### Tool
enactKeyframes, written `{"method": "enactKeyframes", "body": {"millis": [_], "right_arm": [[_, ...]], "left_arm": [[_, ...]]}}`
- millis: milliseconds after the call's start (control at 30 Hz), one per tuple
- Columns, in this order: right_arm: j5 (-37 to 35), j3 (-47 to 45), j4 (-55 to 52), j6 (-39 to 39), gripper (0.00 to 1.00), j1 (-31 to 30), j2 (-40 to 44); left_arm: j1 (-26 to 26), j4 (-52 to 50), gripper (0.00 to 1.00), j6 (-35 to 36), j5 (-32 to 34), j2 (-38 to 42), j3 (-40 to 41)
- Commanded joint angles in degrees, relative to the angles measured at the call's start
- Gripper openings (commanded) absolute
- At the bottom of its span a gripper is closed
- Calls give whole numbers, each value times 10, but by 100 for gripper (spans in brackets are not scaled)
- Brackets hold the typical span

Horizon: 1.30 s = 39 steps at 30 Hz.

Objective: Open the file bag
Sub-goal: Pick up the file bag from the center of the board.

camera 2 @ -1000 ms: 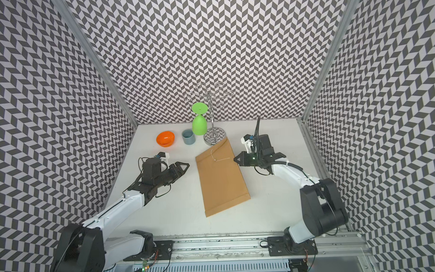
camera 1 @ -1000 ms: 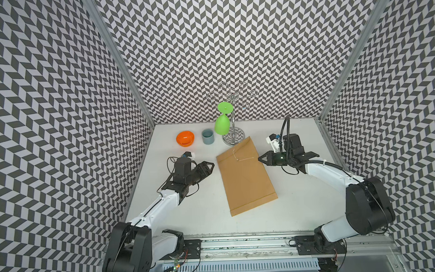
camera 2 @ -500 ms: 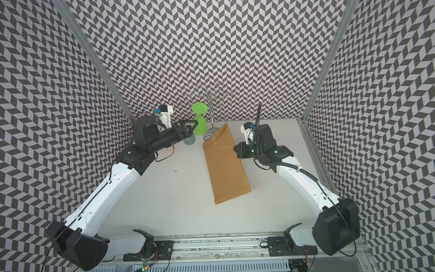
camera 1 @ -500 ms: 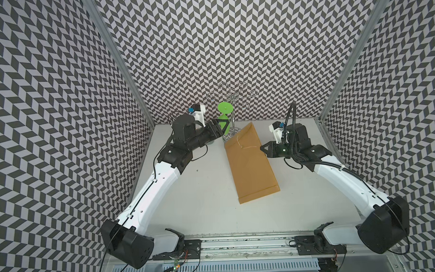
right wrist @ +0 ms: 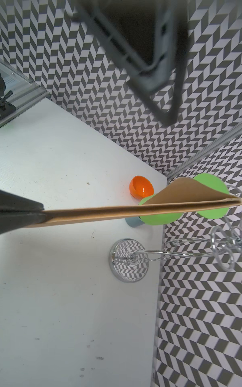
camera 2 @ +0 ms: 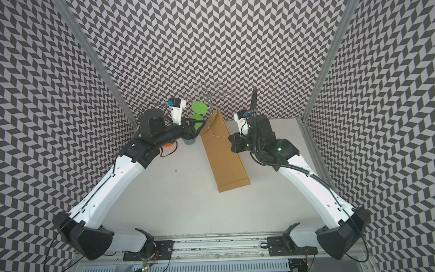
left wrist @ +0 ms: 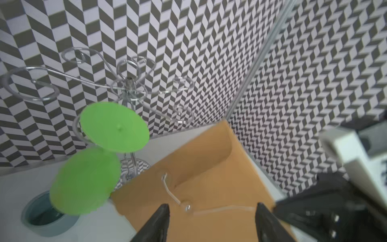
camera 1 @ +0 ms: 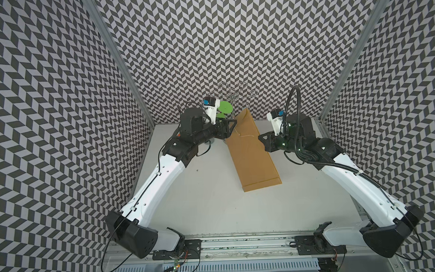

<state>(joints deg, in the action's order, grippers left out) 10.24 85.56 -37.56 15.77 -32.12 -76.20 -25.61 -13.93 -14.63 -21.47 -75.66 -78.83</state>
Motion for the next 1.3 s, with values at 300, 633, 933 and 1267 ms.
{"method": "enactKeyframes", "body": {"millis": [300, 633, 933, 1267], "right_arm": [[87, 37, -32, -26, 0, -2, 35], [140, 31, -61, -60, 0, -3, 67], [220, 13, -35, -64, 0, -3, 90], [253, -3, -27, -72, 0, -16, 101]], "left_arm": [[149, 344, 58, 88, -501, -3, 17], [159, 171, 59, 277, -552, -43, -12], [152, 204, 61, 274, -619, -43, 1], [148, 186, 66, 289, -616, -74, -25]]}}
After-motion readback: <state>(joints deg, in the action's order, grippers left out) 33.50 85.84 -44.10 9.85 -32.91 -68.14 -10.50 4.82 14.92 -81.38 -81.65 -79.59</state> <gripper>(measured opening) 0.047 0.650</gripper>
